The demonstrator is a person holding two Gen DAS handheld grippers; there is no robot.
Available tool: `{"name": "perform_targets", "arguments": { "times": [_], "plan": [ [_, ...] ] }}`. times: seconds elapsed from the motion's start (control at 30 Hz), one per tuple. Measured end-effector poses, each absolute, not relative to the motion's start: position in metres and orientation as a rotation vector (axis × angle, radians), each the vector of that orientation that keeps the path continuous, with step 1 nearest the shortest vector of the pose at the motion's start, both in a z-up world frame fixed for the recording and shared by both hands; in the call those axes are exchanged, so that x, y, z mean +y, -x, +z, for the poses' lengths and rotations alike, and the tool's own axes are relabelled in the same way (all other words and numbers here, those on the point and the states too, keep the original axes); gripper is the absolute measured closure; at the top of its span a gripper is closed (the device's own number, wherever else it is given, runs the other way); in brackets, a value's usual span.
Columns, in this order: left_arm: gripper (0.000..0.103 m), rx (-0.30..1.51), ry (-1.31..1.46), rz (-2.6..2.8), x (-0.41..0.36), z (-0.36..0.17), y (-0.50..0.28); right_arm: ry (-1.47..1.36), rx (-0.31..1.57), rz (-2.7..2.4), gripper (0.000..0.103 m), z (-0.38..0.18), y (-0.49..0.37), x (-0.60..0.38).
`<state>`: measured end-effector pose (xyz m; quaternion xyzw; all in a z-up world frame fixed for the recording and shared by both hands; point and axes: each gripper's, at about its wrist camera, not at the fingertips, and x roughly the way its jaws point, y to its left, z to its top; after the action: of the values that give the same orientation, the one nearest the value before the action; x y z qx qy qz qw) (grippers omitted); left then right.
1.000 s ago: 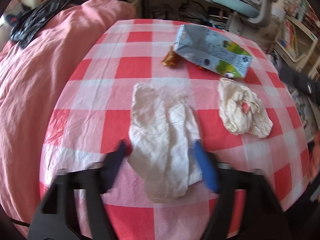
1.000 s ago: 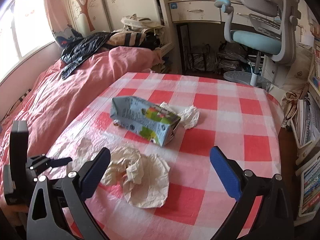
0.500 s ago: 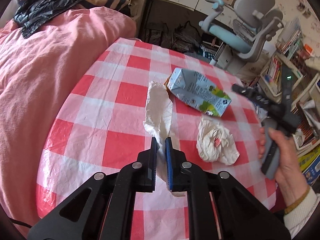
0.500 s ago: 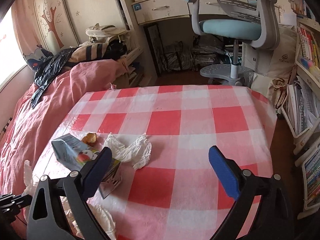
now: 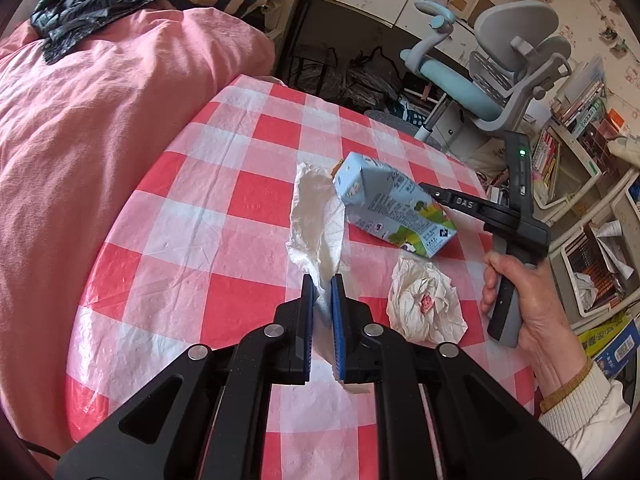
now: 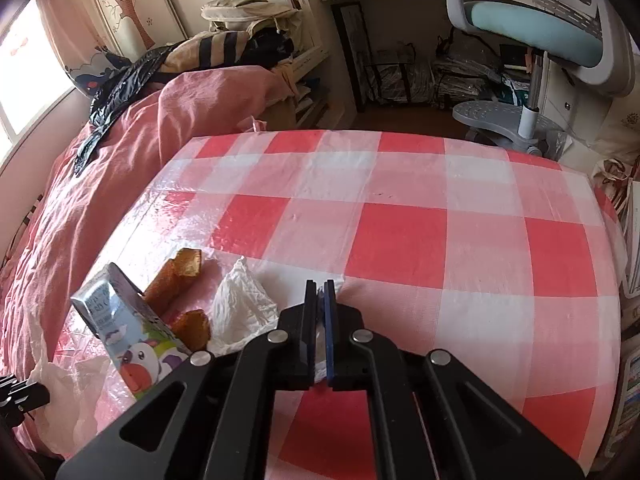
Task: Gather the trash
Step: 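Lift the white tissue with the left tool and carry it toward the bin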
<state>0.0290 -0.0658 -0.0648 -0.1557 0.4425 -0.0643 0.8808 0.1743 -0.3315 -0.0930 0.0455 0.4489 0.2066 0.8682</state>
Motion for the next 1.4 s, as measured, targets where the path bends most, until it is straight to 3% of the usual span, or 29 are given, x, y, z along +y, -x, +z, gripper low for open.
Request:
{"name": "perform_targets", "arguments": {
  "times": [0.47, 0.9, 1.4],
  "plan": [
    [0.094, 0.814, 0.347, -0.13, -0.054, -0.036, 0.006, -0.259, 0.636, 0.489, 0.099, 0.004, -0.083, -0.368],
    [0.094, 0.764, 0.344, -0.133, -0.048, -0.021, 0.028, -0.262, 0.59, 0.633, 0.099, 0.009, 0.022, -0.358],
    [0.094, 0.726, 0.257, -0.142, -0.057, -0.004, 0.072, -0.213, 0.616, 0.745, 0.099, -0.004, 0.088, -0.33]
  ]
}}
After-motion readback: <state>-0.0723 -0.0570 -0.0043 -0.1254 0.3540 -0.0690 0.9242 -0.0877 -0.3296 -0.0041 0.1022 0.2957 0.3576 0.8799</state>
